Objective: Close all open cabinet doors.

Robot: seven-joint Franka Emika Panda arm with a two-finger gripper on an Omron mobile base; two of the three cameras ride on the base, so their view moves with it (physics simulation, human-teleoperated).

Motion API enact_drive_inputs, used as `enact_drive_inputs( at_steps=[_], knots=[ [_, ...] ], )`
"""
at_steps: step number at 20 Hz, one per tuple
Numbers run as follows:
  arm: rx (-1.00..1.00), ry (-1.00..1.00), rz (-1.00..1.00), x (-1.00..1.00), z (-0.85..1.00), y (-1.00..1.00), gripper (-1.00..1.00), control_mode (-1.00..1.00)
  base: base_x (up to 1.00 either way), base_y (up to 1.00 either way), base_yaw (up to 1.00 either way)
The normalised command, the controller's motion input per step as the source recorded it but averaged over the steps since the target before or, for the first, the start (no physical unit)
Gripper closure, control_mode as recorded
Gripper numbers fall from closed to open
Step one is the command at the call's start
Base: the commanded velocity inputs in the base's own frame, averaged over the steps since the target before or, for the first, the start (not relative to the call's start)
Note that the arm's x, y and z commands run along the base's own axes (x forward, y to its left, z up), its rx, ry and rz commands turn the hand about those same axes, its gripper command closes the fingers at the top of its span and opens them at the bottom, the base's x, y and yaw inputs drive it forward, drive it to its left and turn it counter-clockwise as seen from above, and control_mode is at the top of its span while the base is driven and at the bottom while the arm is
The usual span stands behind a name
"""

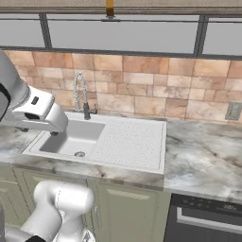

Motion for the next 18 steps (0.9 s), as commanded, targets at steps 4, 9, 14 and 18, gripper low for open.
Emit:
enact_drive_inputs(
  at_steps=[4, 9, 14, 18],
  knots=[
    [0.0, 0.0, 0.0, 0.0, 0.0, 0.0, -1.0, 1.0, -0.7, 0.88, 0.51],
    [0.0, 0.0, 0.0, 0.0, 0.0, 0.0, -1.0, 1.0, -0.19, 0.73, 0.7],
    [0.0, 0.0, 0.0, 0.0, 0.0, 0.0, -1.0, 1.0, 0.0, 0.55, 0.6],
    [0.0, 0.0, 0.0, 0.0, 0.0, 0.0, -1.0, 1.0, 0.12, 0.66, 0.36]
  ],
)
